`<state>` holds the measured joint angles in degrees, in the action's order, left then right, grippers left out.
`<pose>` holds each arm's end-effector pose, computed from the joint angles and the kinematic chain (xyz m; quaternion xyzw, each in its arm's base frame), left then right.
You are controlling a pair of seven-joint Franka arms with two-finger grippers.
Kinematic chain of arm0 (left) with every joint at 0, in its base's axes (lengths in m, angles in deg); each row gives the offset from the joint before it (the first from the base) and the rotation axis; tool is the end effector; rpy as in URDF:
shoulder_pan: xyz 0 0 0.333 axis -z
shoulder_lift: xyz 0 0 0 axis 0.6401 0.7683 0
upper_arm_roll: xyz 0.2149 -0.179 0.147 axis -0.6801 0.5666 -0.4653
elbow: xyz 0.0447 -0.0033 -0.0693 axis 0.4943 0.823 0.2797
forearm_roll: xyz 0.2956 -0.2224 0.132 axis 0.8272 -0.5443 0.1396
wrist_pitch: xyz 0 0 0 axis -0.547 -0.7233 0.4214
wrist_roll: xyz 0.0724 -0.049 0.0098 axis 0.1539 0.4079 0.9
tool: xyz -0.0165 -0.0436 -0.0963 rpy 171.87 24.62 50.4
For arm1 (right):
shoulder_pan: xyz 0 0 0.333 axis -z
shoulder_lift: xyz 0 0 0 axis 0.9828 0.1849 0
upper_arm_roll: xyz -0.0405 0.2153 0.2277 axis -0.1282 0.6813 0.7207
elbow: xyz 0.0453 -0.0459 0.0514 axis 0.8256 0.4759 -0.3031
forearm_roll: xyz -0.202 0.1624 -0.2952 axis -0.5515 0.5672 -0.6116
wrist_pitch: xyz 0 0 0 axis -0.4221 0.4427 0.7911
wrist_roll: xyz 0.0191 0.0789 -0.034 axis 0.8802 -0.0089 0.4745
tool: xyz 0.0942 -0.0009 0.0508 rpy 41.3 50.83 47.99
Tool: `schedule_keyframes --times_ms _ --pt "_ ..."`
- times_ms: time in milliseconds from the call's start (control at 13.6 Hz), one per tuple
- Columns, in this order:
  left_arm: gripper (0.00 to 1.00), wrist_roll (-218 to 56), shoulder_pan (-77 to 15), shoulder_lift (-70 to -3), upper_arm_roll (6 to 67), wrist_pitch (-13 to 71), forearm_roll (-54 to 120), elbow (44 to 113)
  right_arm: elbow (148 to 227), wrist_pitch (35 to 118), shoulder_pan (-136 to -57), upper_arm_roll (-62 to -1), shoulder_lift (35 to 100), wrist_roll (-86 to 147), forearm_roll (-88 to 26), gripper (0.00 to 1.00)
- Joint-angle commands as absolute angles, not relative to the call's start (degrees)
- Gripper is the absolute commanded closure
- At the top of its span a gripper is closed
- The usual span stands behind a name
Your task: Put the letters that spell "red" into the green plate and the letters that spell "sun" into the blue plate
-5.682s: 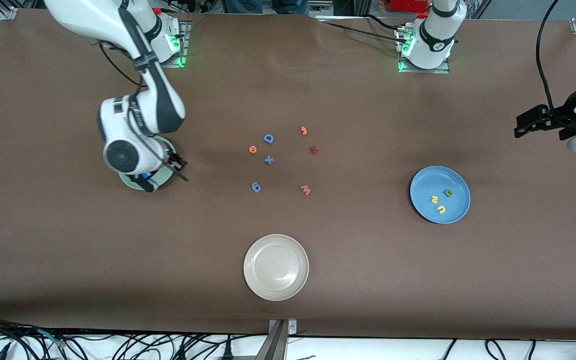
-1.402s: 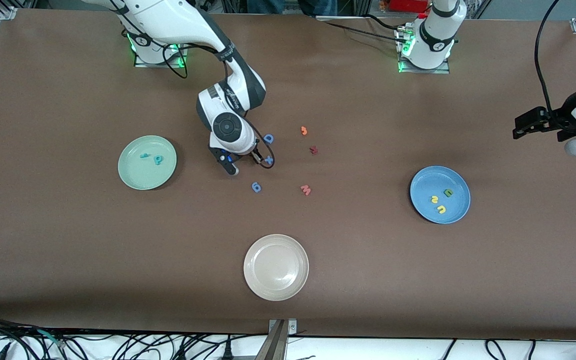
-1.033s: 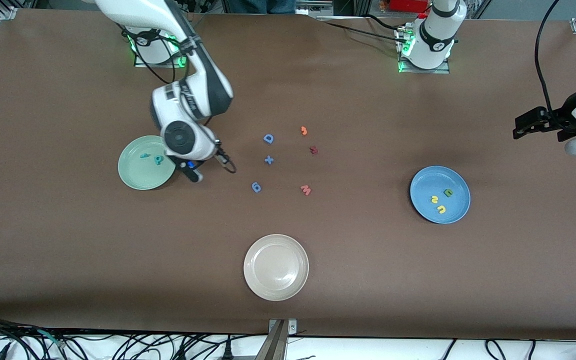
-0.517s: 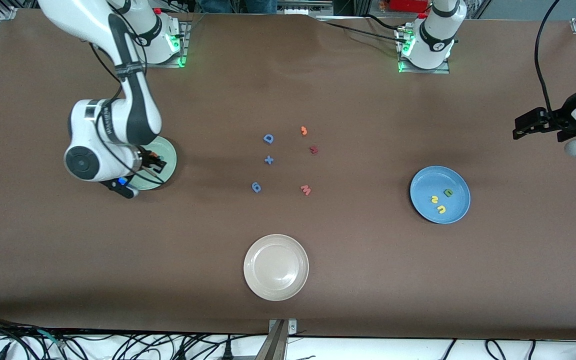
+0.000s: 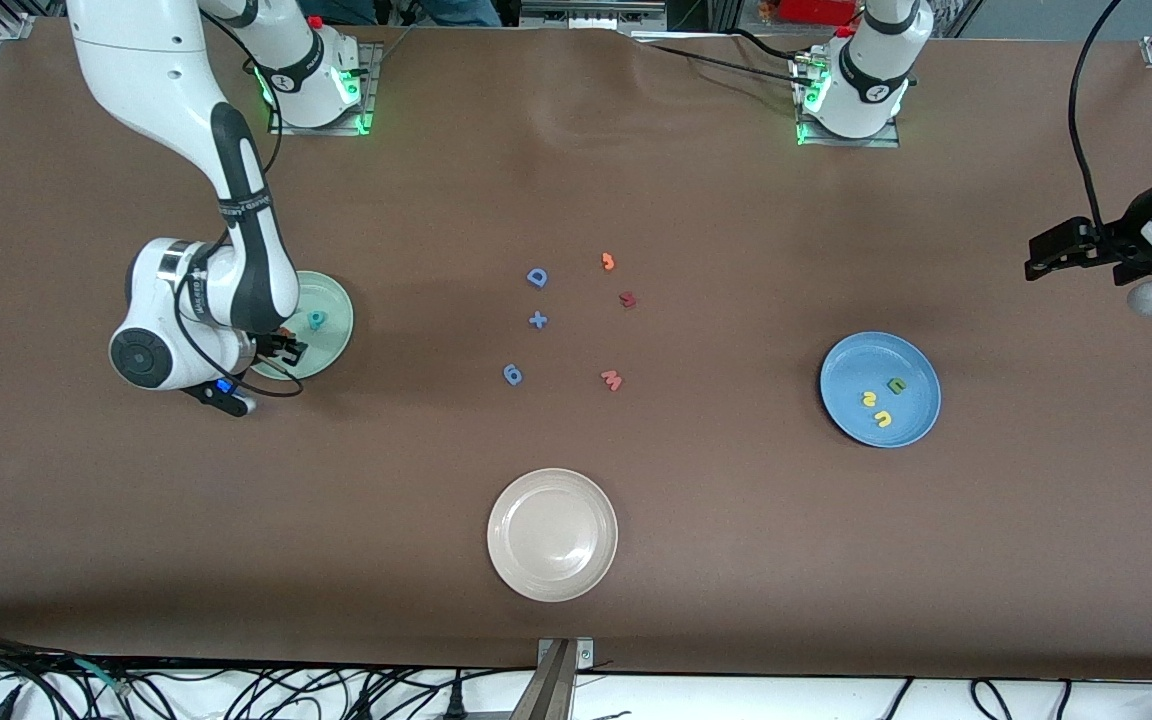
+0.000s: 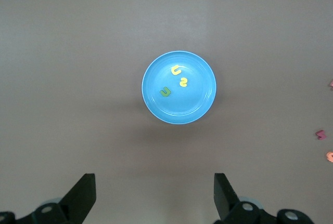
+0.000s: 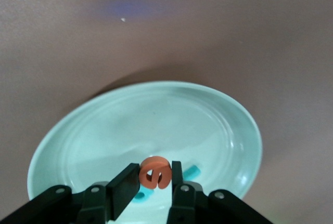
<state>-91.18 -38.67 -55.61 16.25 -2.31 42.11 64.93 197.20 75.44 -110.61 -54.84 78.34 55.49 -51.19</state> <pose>0.5811 0.0104 0.5889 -0.9982 0.0211 0.0552 0.0045 0.5820 0.0475 0.1931 0.9536 -0.2242 -0.1907 0.0639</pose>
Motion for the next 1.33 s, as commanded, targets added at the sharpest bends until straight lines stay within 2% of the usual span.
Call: schedule_keyframes --times_ms 0,74,221,295,369,443,664,1033,1254 --pt "0.00 -92.5 -39.1 -55.2 16.1 -2.5 40.3 64.0 196.9 76.4 -110.7 -54.8 78.8 54.5 -49.9 0.74" --pt "0.00 -92.5 -39.1 -55.2 16.1 -2.5 40.3 64.0 196.9 76.3 -110.7 -54.8 78.8 54.5 -49.9 0.63" --pt "0.00 -92.5 -39.1 -55.2 16.1 -2.5 40.3 63.9 196.9 76.2 -110.6 -54.8 78.8 54.6 -49.9 0.19" --pt "0.00 -92.5 -39.1 -55.2 16.1 -2.3 40.3 64.0 196.8 75.8 -110.6 -54.8 78.5 54.6 -49.9 0.07" --pt "0.00 -92.5 -39.1 -55.2 16.1 -2.3 40.3 64.0 196.7 75.5 -110.6 -54.8 78.0 54.6 -49.9 0.02" --pt "0.00 -92.5 -39.1 -55.2 16.1 -2.3 40.3 64.0 196.5 74.5 -110.7 -55.0 76.7 54.7 -49.9 0.02" --pt "0.00 -92.5 -39.1 -55.2 16.1 -2.3 40.3 64.0 192.3 64.4 -110.6 -56.4 71.8 55.0 -50.2 0.01" --pt "0.00 -92.5 -39.0 -55.2 16.1 -2.3 40.3 64.0 173.4 44.1 -110.5 -61.0 69.0 54.2 -50.8 0.01" --pt "0.00 -92.5 -39.1 -55.2 16.1 -2.3 40.3 64.0 164.6 41.1 -110.5 -62.8 68.9 49.5 -50.8 0.01"
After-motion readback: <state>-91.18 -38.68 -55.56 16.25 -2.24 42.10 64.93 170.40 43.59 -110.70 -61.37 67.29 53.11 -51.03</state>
